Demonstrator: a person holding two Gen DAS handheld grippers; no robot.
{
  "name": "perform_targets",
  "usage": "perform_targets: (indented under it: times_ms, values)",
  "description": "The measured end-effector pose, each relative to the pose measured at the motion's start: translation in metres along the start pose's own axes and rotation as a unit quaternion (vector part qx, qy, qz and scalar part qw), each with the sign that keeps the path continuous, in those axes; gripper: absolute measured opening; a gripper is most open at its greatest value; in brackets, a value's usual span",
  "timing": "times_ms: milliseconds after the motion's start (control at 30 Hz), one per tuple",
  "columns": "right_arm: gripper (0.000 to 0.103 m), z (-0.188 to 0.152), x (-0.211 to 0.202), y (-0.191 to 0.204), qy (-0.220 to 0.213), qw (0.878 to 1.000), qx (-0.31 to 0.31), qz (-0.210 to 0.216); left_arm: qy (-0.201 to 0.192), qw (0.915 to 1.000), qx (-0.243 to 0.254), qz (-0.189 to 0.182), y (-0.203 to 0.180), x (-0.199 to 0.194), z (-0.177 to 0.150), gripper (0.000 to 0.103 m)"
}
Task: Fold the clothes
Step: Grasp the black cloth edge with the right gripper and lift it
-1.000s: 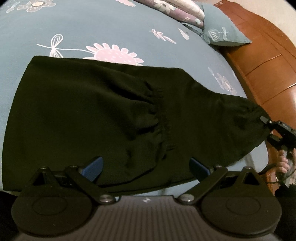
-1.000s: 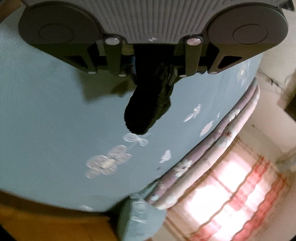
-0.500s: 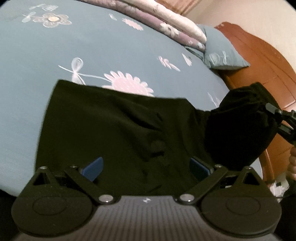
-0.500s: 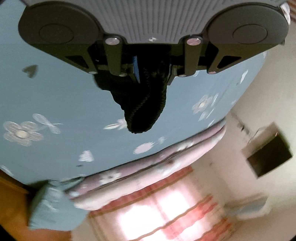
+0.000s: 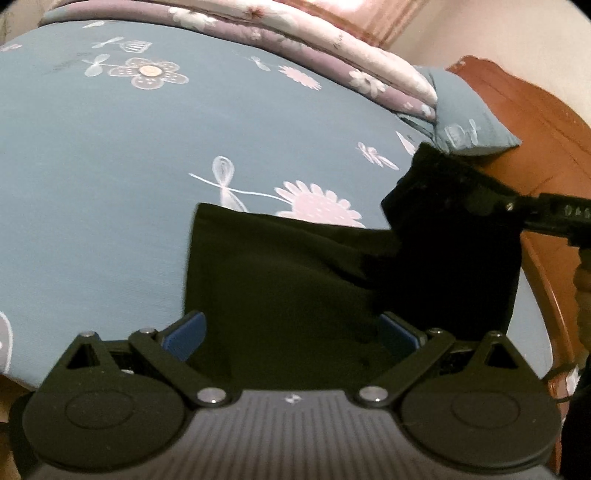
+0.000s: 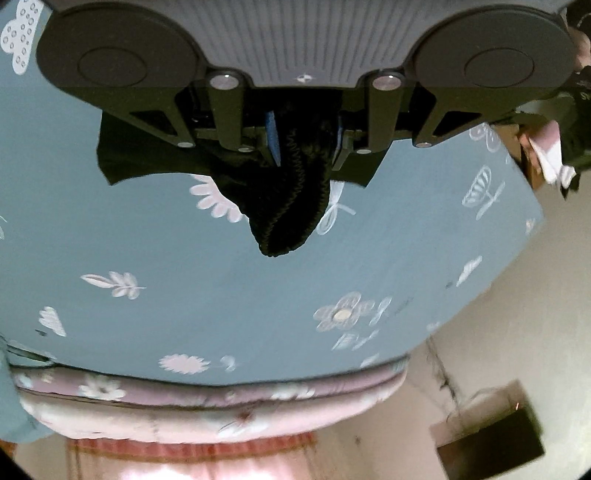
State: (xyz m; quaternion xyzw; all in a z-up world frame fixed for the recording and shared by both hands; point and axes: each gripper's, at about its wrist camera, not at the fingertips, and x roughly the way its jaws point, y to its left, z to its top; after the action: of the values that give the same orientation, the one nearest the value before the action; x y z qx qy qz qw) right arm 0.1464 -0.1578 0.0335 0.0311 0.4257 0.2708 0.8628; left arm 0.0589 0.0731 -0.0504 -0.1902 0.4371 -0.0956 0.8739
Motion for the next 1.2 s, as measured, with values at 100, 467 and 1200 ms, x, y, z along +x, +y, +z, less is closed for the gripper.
perform_targets:
  times_ms: [100, 467, 1200]
  values:
    - [0.032, 0.005, 0.010, 0.027, 0.014, 1.000, -0.027, 0.005, -0.006, 0.9999, -0.012, 0.000, 0.012, -0.004, 0.000, 0.099]
    - [0.032, 0.023, 0.048, 0.094, 0.042, 0.995, -0.085, 0.042, -0.036, 0.9978, -0.056, 0.009, 0.054, -0.023, 0.002, 0.099]
    - [0.058, -0.039, 0.142, 0.113, 0.127, 0.986, -0.101, 0.048, -0.064, 0.9934, -0.091, 0.029, 0.088, -0.048, 0.004, 0.099]
